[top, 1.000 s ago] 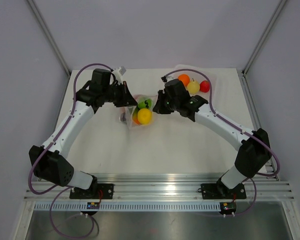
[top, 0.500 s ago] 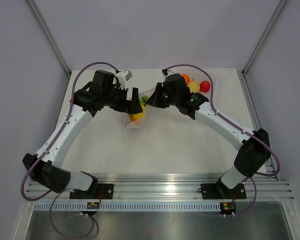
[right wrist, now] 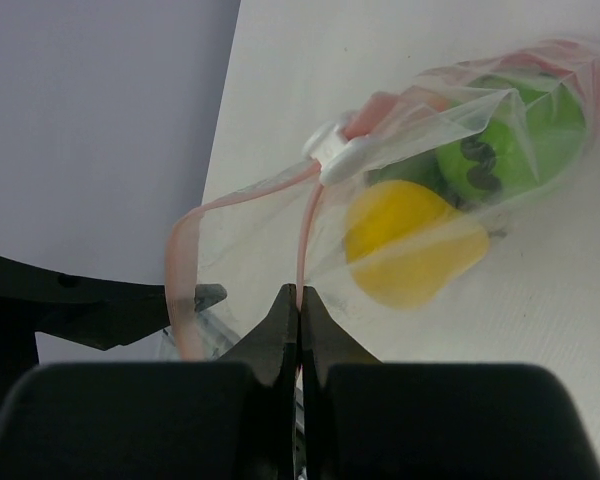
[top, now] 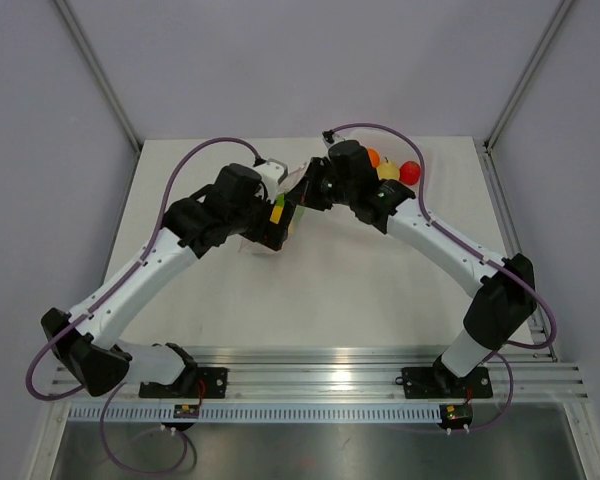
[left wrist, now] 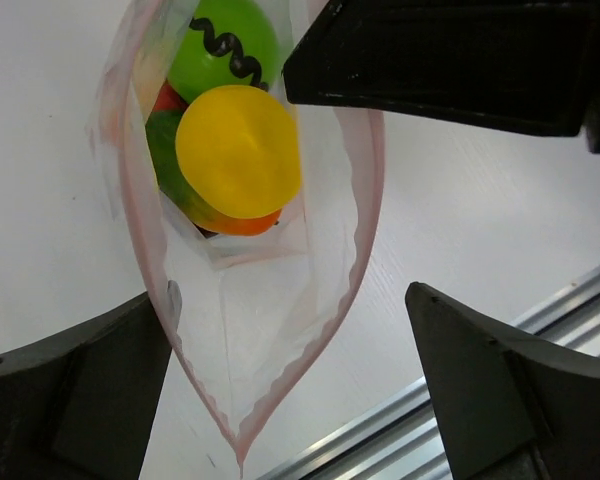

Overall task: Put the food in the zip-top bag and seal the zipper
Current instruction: Zip the zipper food storage bag at the center of the board.

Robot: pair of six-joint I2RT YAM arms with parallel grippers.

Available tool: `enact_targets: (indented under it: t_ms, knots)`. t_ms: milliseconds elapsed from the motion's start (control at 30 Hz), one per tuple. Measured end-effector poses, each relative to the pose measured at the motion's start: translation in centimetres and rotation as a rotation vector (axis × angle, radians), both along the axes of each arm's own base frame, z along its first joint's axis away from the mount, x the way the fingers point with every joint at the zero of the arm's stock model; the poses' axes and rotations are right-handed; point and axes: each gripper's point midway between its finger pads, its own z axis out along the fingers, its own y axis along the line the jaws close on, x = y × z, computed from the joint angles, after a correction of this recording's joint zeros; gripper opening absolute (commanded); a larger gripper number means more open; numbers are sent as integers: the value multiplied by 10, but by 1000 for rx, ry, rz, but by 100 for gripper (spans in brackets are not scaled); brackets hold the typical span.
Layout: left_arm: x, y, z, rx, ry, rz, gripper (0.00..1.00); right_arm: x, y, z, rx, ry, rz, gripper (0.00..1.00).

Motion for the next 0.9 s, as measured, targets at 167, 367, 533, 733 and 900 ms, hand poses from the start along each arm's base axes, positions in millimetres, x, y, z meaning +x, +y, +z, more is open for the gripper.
enact_targets:
  t_ms: [167,367,533,733,900]
  knots:
    - [6,1,-7,62,-45,24,90,-1,1,3,10,3,3,0]
    - [12,4,-4,86,-82,41,42,0,2,7,23,5,0,7]
    - [9,1,-5,103,-90,19,0,0,3,16,37,-4,0,54]
    - [11,2,-2,114,-106,13,0,1,-7,37,4,-88,15,84]
    - [12,1,2,102,-112,-26,0,2,-59,69,-8,-197,-24,84]
